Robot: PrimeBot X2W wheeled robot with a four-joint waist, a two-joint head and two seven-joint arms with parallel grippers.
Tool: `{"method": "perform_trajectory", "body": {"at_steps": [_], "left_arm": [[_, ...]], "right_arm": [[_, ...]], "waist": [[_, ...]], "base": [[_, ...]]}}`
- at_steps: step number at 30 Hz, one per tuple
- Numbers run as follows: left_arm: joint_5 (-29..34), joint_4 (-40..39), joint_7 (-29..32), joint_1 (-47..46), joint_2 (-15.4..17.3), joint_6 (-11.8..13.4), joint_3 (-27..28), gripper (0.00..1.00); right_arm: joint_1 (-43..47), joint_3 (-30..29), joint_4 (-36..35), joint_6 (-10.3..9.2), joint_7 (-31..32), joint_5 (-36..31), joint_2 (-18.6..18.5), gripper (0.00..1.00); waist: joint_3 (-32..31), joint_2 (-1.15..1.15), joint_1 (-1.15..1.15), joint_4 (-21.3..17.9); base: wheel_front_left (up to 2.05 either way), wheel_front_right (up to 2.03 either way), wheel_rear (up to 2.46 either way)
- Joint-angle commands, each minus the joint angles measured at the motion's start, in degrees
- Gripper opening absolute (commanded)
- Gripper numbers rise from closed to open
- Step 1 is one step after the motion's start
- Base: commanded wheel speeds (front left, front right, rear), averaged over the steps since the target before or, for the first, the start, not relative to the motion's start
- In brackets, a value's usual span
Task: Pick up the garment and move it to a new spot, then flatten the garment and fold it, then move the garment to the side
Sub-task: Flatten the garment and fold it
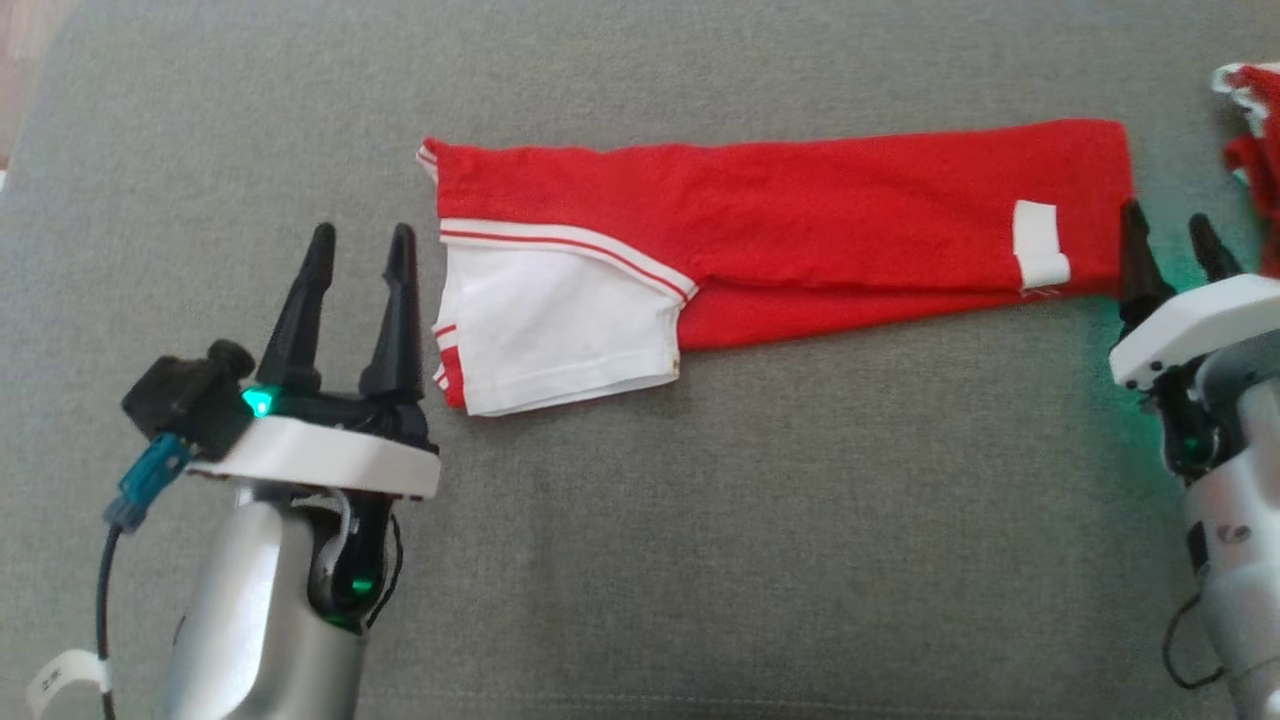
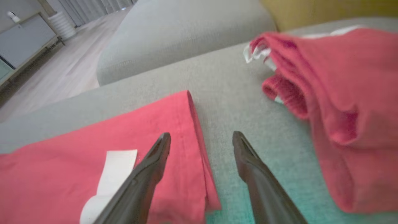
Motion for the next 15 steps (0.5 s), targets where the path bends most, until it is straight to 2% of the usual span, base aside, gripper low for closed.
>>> {"method": "perform_trajectory", "body": {"at_steps": [1,10,11,12,15], "left_arm": [[-0.19,-1.56,-0.29,-2.16,0.49,-0.32,1.42,1.00],[-0.52,-1.55,-0.29,-2.51,0.43,-0.33,1.79,1.00],[-0.51,-1.50,-0.29,-2.49,0.43,-0.33,1.89,1.00],[-0.49,-1.44,-0.29,-2.47,0.42,-0.33,1.99,1.00],[-0.41,-1.42,-0.29,-2.46,0.43,-0.33,2.21,1.00]], "right_arm": [[-1.78,0.27,-0.19,-0.05,0.30,-0.75,0.64,1.00],[-2.88,0.45,5.65,-0.05,2.49,-0.79,3.82,1.00],[-2.87,0.67,5.87,-0.05,2.56,-0.60,3.95,0.66],[-2.89,0.75,5.93,-0.05,2.37,-0.40,3.83,0.00],[-3.31,0.25,5.56,-0.05,1.27,0.17,2.25,0.00]], "waist": [[0.83,0.00,0.00,0.67],[1.77,0.00,0.00,0.90],[1.73,0.00,0.00,0.78],[1.65,0.00,0.00,0.63],[1.46,0.00,0.00,-0.04]], "base": [[0.00,0.00,0.00],[0.00,0.00,0.00],[0.00,0.00,0.00],[0.00,0.00,0.00],[0.00,0.00,0.00]]}}
